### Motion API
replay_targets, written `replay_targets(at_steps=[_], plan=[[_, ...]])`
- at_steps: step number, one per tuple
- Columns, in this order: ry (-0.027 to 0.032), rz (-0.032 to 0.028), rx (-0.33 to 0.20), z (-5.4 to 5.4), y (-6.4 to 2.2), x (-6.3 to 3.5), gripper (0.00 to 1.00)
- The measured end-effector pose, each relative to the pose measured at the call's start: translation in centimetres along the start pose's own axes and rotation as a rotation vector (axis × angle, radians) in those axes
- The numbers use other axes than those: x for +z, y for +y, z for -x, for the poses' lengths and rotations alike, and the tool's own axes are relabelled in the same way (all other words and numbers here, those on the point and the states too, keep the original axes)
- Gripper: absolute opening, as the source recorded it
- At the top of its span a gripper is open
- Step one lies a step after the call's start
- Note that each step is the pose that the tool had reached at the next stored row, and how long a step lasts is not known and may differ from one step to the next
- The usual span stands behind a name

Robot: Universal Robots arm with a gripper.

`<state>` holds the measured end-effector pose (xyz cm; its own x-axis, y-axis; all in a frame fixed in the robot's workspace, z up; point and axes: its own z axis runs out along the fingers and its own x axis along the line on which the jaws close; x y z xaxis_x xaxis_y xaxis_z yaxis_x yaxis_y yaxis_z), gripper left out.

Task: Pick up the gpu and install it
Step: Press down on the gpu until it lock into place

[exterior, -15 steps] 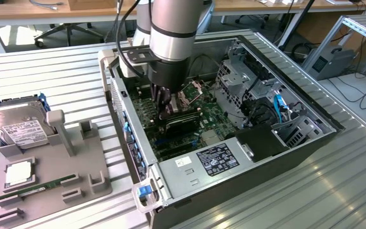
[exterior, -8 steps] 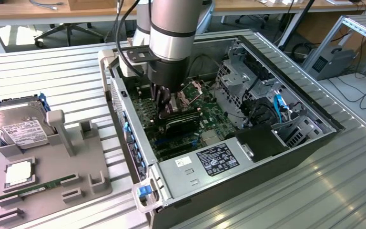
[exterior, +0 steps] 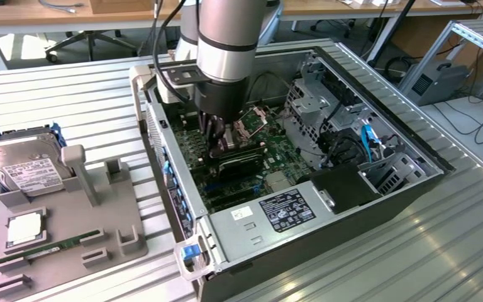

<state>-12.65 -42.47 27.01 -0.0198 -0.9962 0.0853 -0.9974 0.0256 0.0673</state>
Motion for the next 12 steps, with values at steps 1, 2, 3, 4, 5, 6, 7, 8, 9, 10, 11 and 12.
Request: replay_targets(at_steps=[1,2,3,4,5,6,7,8,9,10,11,12], plan=[[0.0008,0.0004,0.000,0.00,0.01,0.04,0.11],[0.0017,0.0008,0.000,0.00,0.02,0.05,0.11],[0.0023,0.0009,0.000,-0.01,0.02,0.07,0.11],[0.0026,0.0010,0.000,0.00,0.02,0.09,0.11],[0.0025,0.0009,0.000,0.00,0.03,0.11,0.11],[0.0023,0.0007,0.000,0.00,0.04,0.13,0.11],[0.0021,0.0006,0.000,0.01,0.04,0.14,0.11],[0.0021,0.0006,0.000,0.01,0.04,0.14,0.11],[0.0020,0.0006,0.000,0.01,0.04,0.14,0.11],[0.0015,0.0003,0.000,0.00,0.05,0.07,0.11],[-0.0004,-0.0009,0.000,0.01,0.05,-0.12,0.11],[-0.0005,-0.0006,0.000,-0.02,0.08,-0.43,0.11]])
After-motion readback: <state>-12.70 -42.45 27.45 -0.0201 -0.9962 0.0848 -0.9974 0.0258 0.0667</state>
